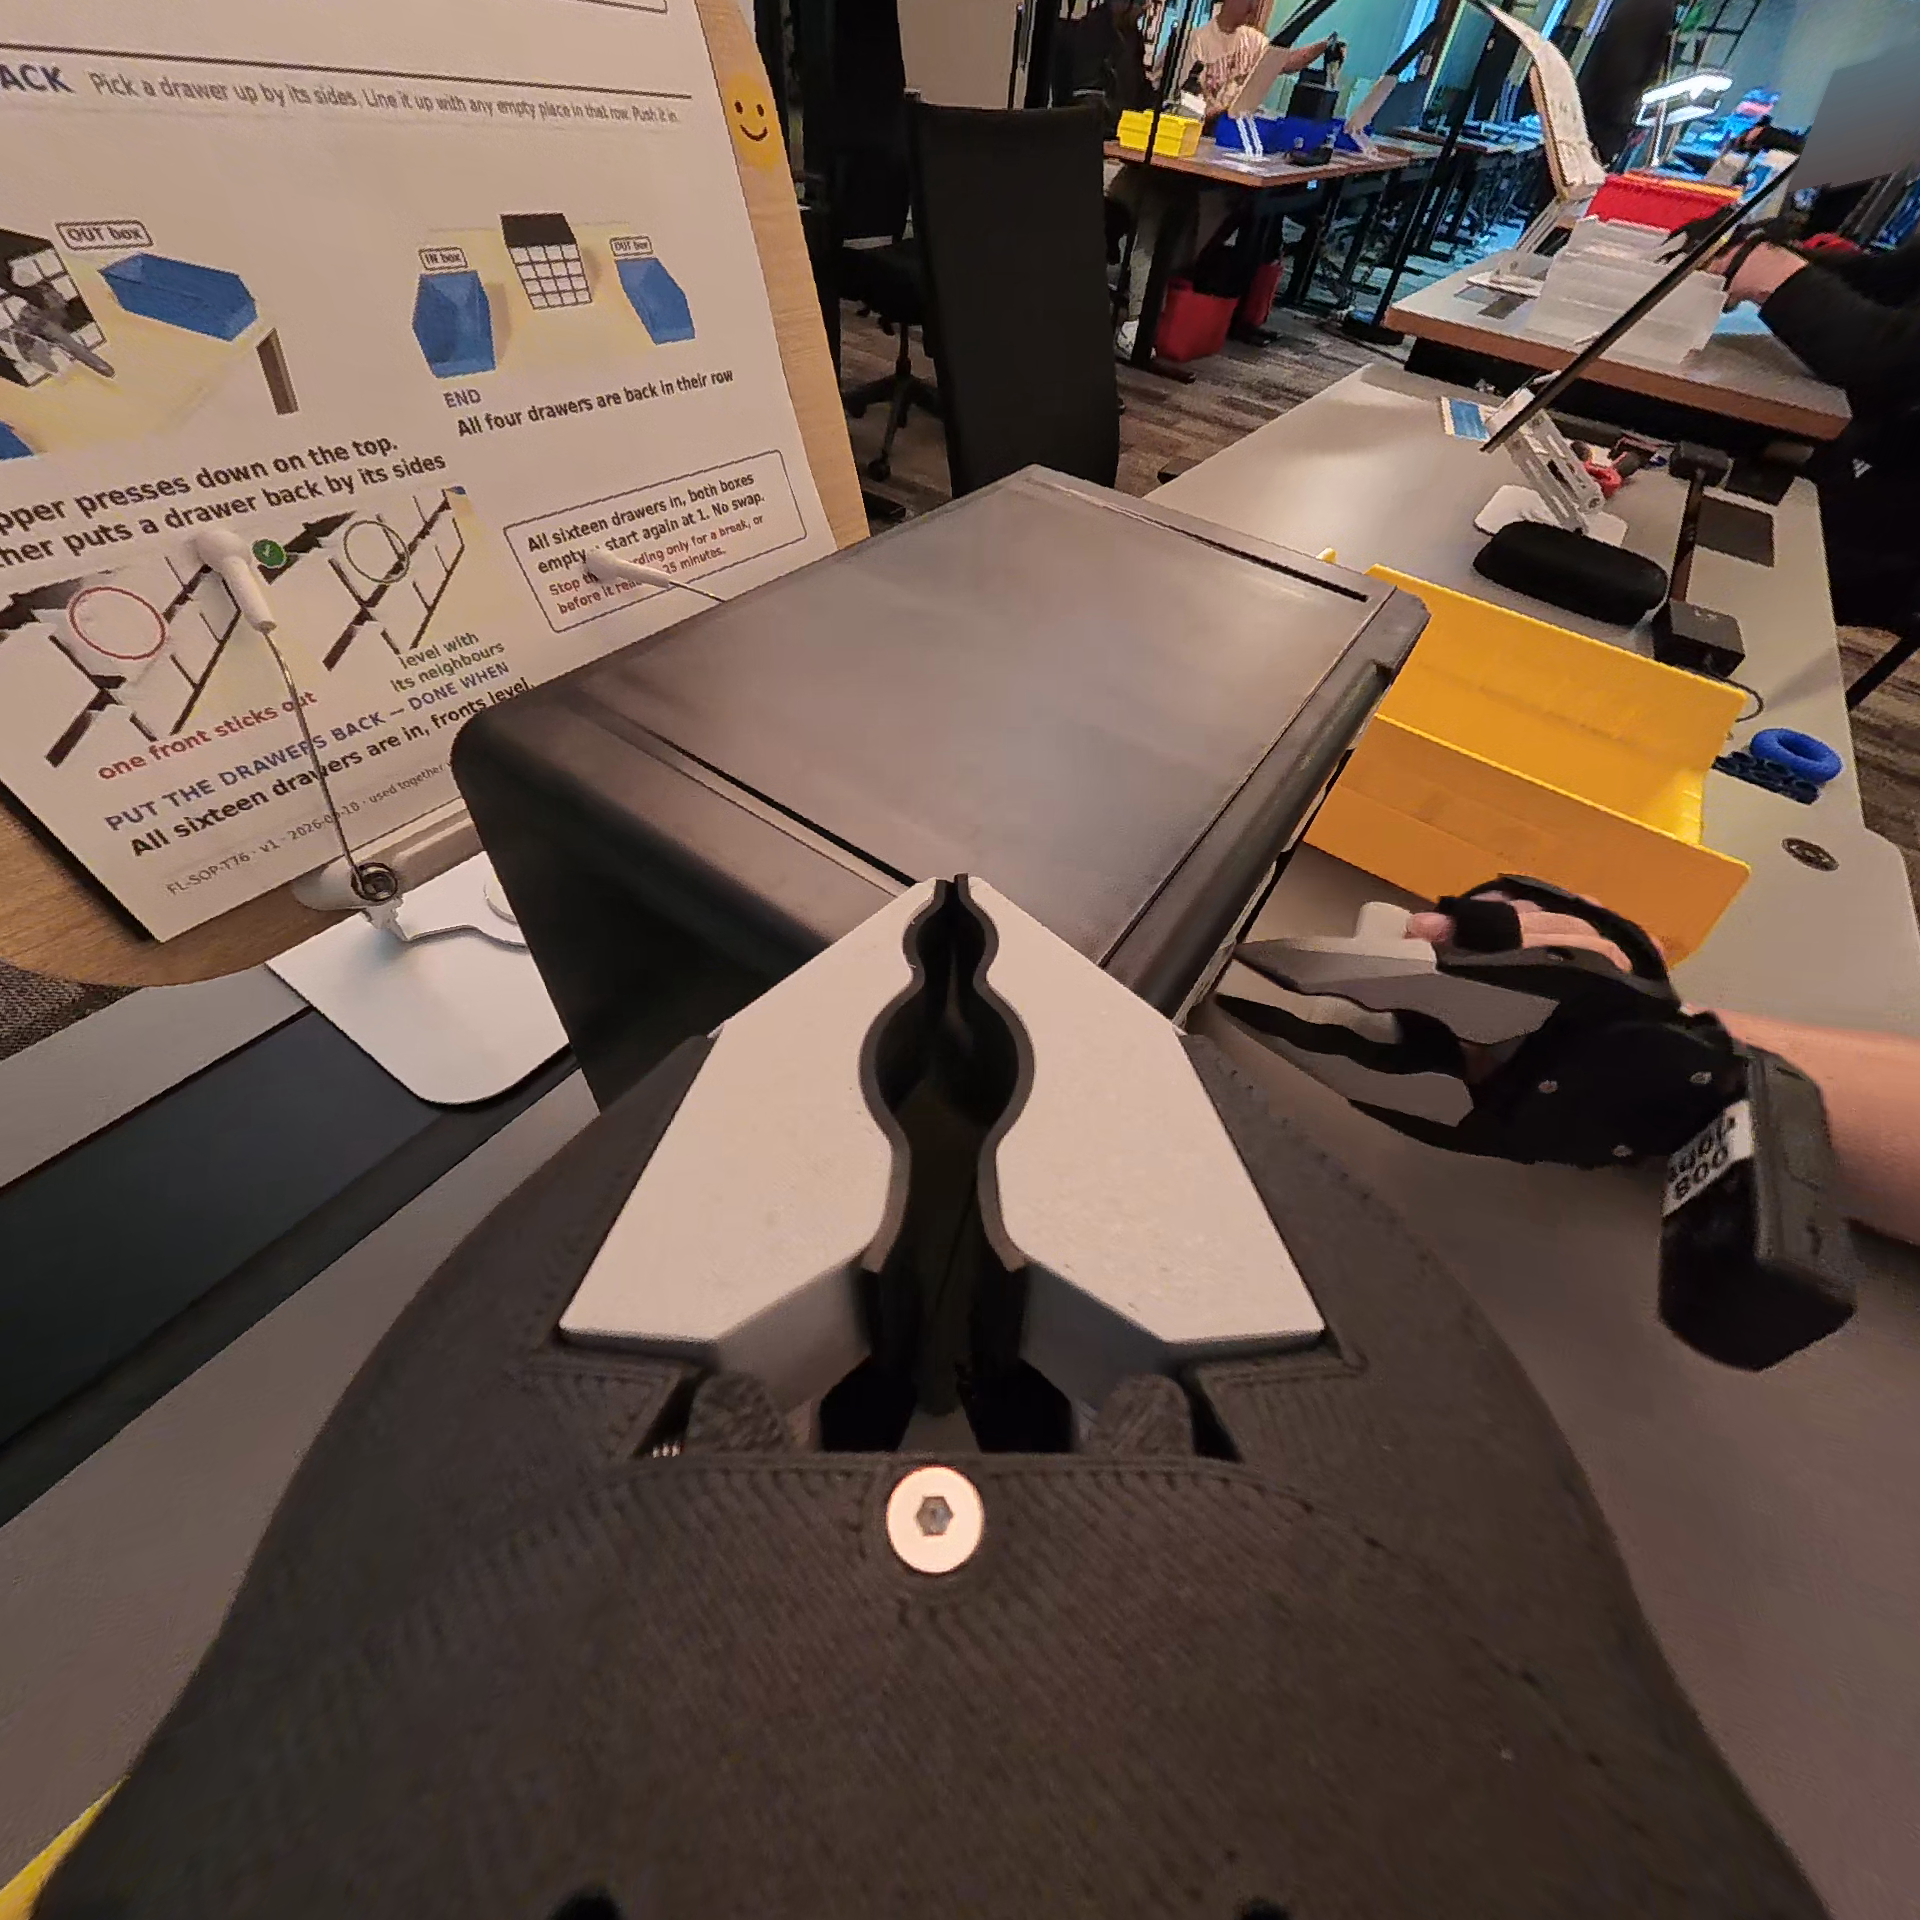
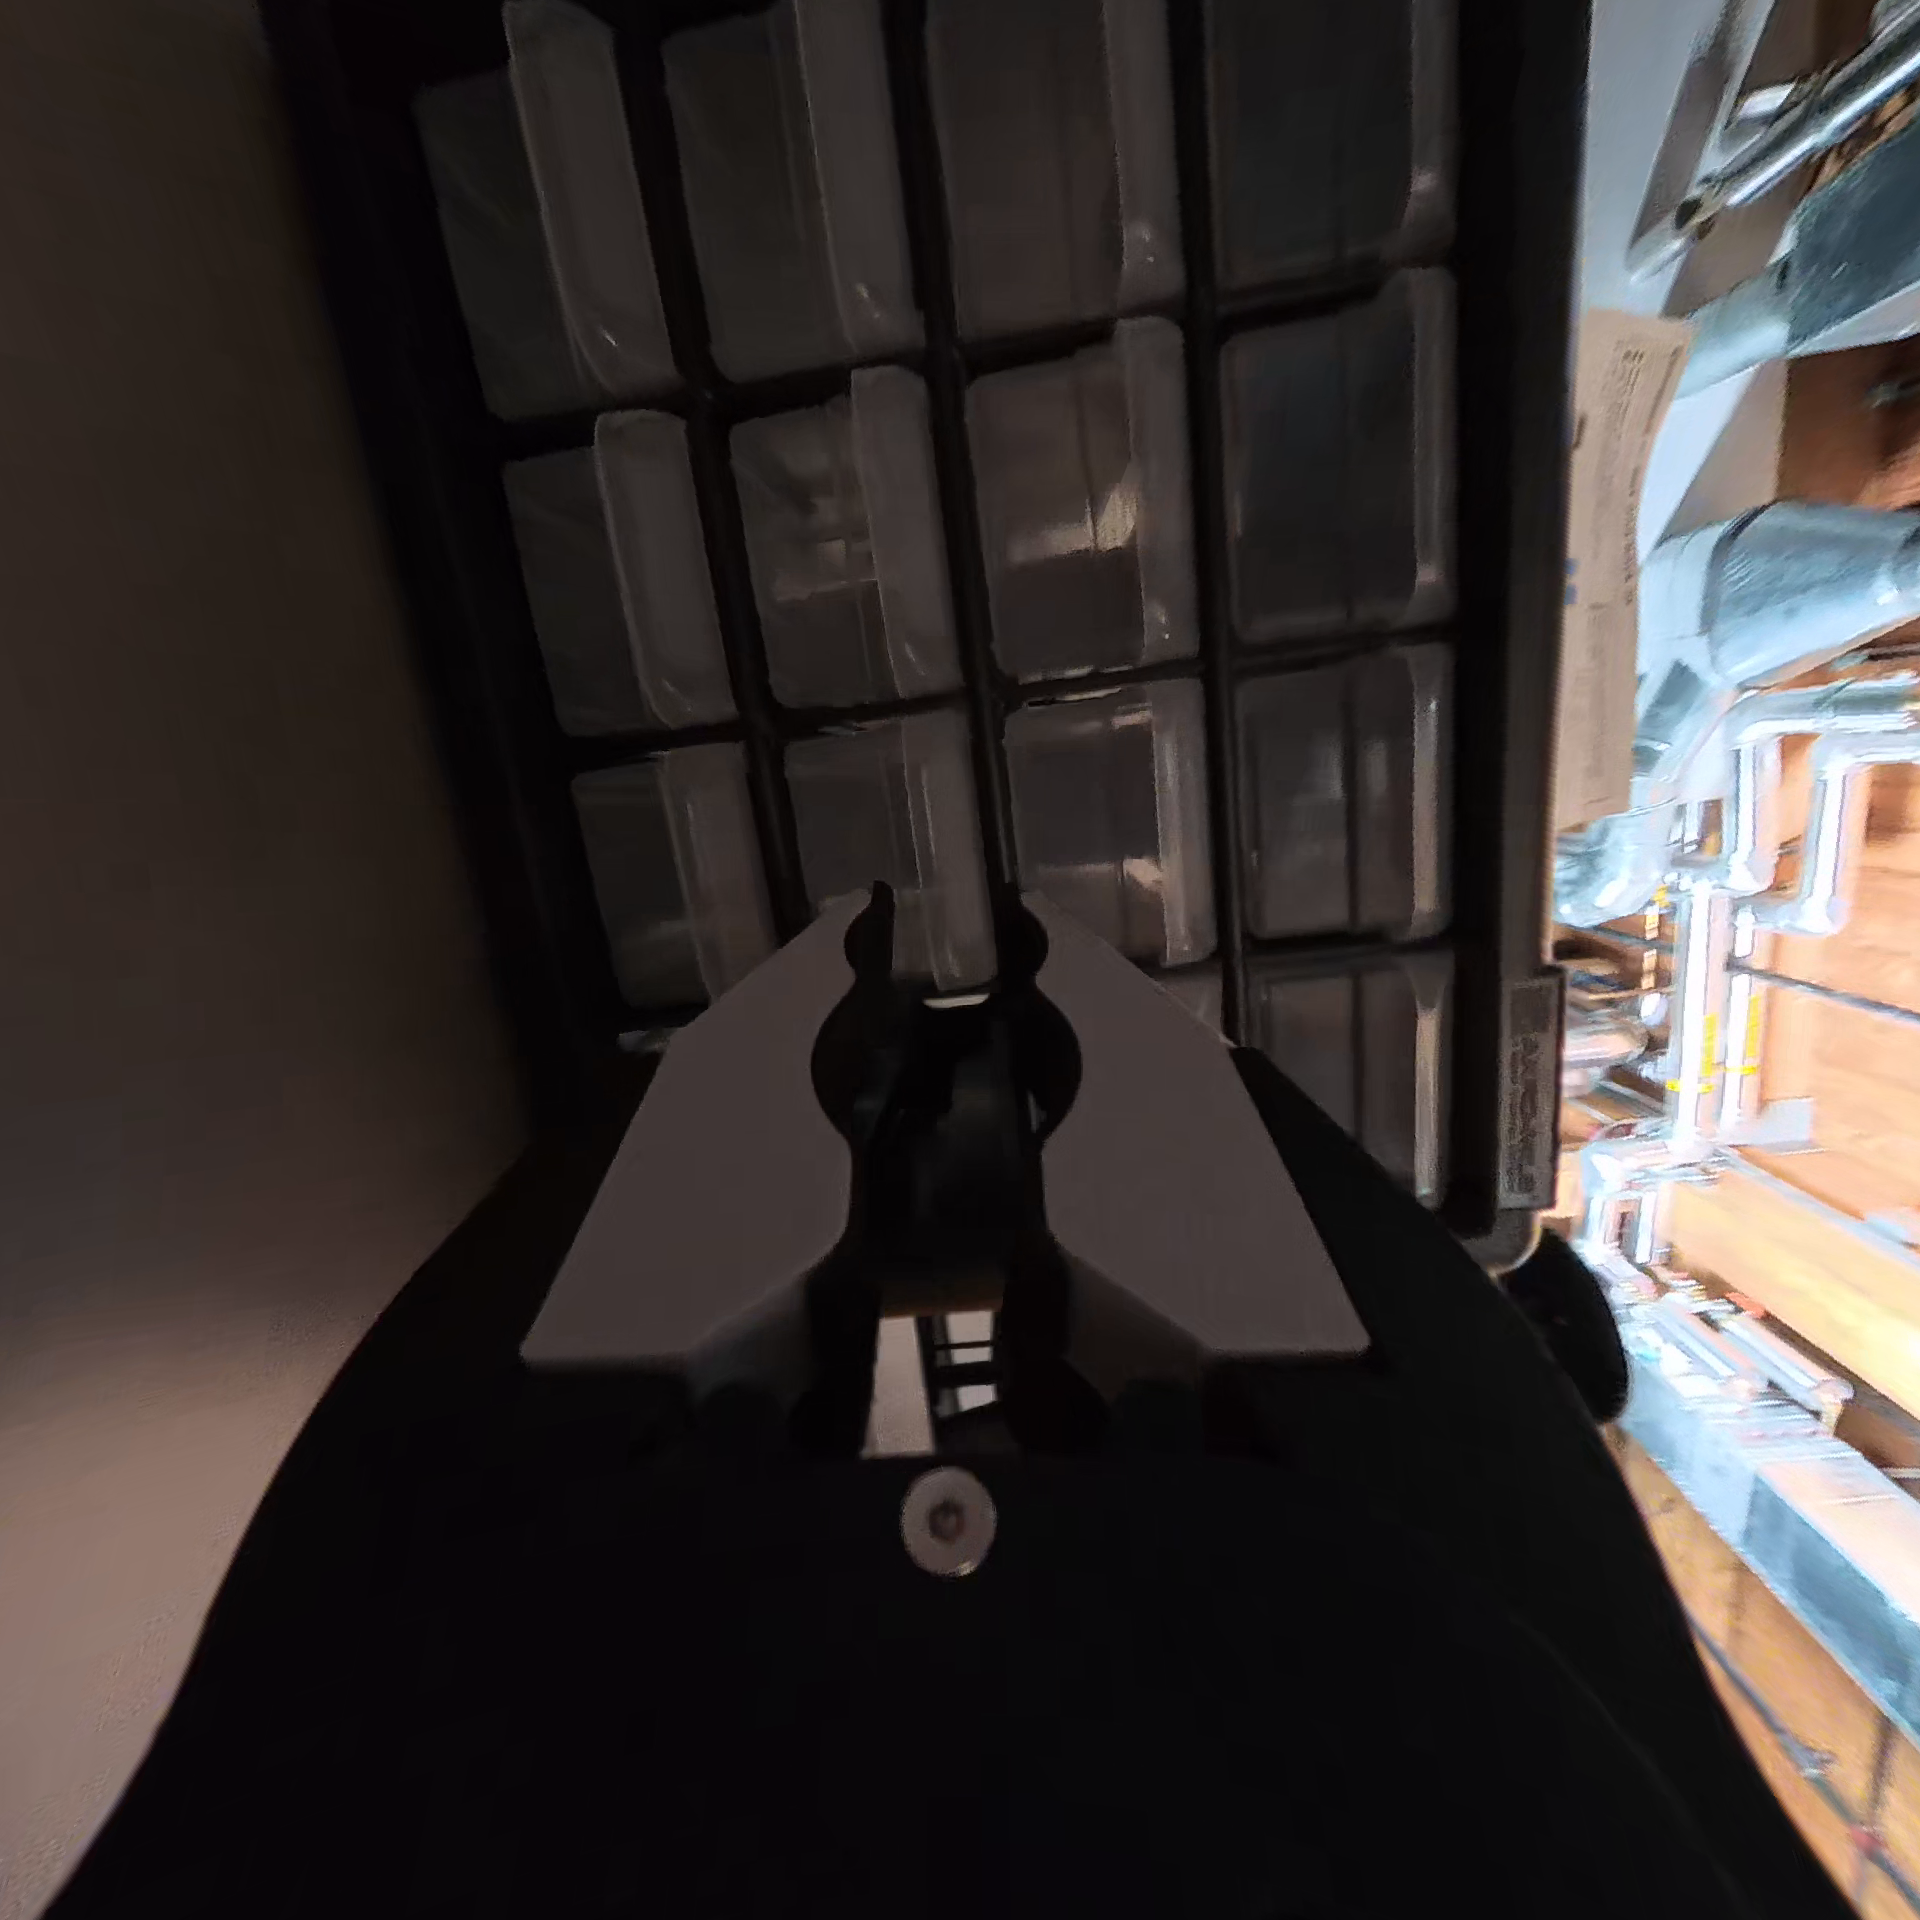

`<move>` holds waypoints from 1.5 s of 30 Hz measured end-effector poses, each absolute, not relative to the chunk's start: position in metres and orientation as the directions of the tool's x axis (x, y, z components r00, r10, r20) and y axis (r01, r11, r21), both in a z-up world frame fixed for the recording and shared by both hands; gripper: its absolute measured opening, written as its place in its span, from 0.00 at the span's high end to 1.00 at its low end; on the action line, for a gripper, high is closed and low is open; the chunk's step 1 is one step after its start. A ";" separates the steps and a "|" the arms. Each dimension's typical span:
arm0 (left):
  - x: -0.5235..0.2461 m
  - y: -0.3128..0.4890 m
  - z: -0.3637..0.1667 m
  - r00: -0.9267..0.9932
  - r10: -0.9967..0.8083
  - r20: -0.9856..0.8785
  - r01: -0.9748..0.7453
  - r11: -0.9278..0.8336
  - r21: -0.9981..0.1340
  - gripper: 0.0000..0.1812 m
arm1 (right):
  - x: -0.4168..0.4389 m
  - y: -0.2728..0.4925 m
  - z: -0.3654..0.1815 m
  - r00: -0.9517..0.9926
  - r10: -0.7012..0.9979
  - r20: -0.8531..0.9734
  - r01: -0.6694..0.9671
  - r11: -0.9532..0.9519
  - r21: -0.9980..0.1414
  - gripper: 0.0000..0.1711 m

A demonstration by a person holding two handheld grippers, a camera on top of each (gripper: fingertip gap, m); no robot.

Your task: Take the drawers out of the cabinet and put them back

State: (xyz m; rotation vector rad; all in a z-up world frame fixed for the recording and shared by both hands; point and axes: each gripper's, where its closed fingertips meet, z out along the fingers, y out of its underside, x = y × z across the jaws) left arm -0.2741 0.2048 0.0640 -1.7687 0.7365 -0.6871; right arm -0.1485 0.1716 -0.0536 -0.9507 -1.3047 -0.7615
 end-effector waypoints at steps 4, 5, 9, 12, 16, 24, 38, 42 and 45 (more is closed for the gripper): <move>-0.274 0.205 0.064 0.645 -0.756 0.106 -0.151 -0.262 -0.953 1.00 | -0.154 0.178 -0.052 0.092 0.000 0.996 0.889 0.451 -0.082 0.87; -0.274 0.205 0.064 0.646 -0.756 0.106 -0.151 -0.262 -0.953 1.00 | -0.154 0.181 -0.051 0.082 -0.021 0.996 0.893 0.445 -0.064 0.88; -0.274 0.205 0.064 0.647 -0.755 0.106 -0.151 -0.263 -0.953 1.00 | -0.154 0.180 -0.052 0.045 -0.070 0.997 0.893 0.451 -0.009 0.94; -0.274 0.204 0.064 0.646 -0.755 0.108 -0.149 -0.264 -0.953 1.00 | -0.154 0.161 -0.052 0.024 -0.070 0.997 0.878 0.478 0.012 0.95; -0.274 0.204 0.064 0.646 -0.756 0.106 -0.152 -0.263 -0.953 1.00 | -0.154 0.126 -0.054 0.023 -0.002 1.000 0.854 0.520 -0.018 0.94; -0.274 0.204 0.064 0.645 -0.756 0.111 -0.148 -0.265 -0.953 1.00 | -0.167 0.137 -0.069 -0.019 0.368 0.930 0.920 0.370 -0.128 0.71; -0.274 0.204 0.064 0.642 -0.759 0.112 -0.147 -0.265 -0.953 1.00 | -0.158 0.070 -0.095 -0.100 0.747 0.657 0.952 0.265 -0.156 0.90; -0.274 0.202 0.064 0.631 -0.767 0.118 -0.146 -0.267 -0.953 1.00 | -0.143 0.067 -0.091 -0.084 0.723 0.685 0.966 0.228 -0.122 0.89; -0.272 0.200 0.064 0.619 -0.776 0.123 -0.148 -0.268 -0.952 1.00 | -0.140 0.066 -0.093 -0.040 0.759 0.650 0.963 0.202 -0.176 0.89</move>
